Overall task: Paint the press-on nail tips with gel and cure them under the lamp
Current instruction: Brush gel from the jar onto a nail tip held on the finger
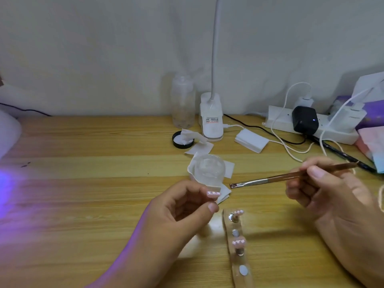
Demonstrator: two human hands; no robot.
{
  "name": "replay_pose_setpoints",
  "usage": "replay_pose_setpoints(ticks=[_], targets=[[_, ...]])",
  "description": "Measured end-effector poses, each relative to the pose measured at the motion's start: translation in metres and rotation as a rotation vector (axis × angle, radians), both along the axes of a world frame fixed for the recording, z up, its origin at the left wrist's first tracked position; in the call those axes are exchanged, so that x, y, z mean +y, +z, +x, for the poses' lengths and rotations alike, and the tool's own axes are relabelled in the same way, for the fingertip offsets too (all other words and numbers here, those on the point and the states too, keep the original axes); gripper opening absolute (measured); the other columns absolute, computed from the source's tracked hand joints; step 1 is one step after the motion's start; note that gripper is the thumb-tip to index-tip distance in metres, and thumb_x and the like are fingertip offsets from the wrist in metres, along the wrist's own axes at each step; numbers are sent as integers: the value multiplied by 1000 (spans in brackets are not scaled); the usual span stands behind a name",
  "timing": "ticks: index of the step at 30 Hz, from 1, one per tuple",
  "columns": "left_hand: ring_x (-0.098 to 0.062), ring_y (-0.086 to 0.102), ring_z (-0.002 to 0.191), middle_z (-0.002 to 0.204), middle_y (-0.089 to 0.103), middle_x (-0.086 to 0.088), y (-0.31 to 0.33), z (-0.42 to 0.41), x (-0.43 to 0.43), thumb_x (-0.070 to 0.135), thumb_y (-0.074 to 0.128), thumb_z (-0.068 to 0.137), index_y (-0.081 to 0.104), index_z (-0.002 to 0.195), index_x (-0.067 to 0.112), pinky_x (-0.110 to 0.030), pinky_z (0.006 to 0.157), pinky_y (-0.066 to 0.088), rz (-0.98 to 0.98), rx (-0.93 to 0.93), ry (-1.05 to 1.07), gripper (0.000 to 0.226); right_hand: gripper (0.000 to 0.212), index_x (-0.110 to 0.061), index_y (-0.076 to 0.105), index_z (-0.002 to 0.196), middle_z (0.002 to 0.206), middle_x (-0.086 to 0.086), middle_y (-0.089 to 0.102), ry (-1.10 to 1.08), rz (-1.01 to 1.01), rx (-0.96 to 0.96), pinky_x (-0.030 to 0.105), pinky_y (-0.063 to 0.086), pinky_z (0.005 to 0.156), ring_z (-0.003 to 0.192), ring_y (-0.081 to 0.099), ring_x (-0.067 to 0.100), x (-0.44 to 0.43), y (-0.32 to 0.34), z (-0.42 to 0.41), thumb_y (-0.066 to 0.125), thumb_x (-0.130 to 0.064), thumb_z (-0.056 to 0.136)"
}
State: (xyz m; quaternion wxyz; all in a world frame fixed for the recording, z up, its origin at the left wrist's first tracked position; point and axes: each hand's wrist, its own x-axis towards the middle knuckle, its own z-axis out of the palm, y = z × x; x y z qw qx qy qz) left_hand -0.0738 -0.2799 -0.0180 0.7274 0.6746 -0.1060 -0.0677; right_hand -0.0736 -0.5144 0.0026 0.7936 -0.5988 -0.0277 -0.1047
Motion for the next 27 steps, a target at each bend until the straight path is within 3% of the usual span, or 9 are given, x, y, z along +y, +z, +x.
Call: replay_pose_setpoints(ticks=[10,13,19,24,27], targets=[[-2,63,74,81,72,5,2,-3,-1,43,71,65,74,80,29,-13,63,48,47,0,-20,21,22,-24,71,72,67,5,67,21,-49,-45,21,55,59,61,67,16,2,-5,-2,54,-14,81],[-1,62,75,83,72,8,2,-3,0,45,70,66,74,81,31,-14,65,50,57,-1,-32,21,13,-25,71,72,66,5,66,35,-74,-56,21,55,59,60,66,17,2,-6,-1,65,-18,82],[-2,59,74,85,71,5,3,-3,1,45,68,70,73,84,33,-13,67,49,66,-16,-33,20,18,-24,66,71,67,5,63,70,-151,-48,19,52,57,56,61,15,-2,-11,-3,55,-15,80],[0,60,76,89,71,6,3,-2,1,45,67,74,74,90,31,-10,72,47,73,-41,-44,22,22,-24,70,71,66,1,64,41,-23,-65,18,52,56,57,62,11,-4,-10,-1,53,-15,83],[-1,61,76,89,72,8,3,-2,1,38,71,78,75,90,31,-12,72,48,71,-38,-51,15,7,-23,74,78,66,0,66,45,-2,-82,17,52,60,61,64,10,-4,-7,2,71,-28,83]])
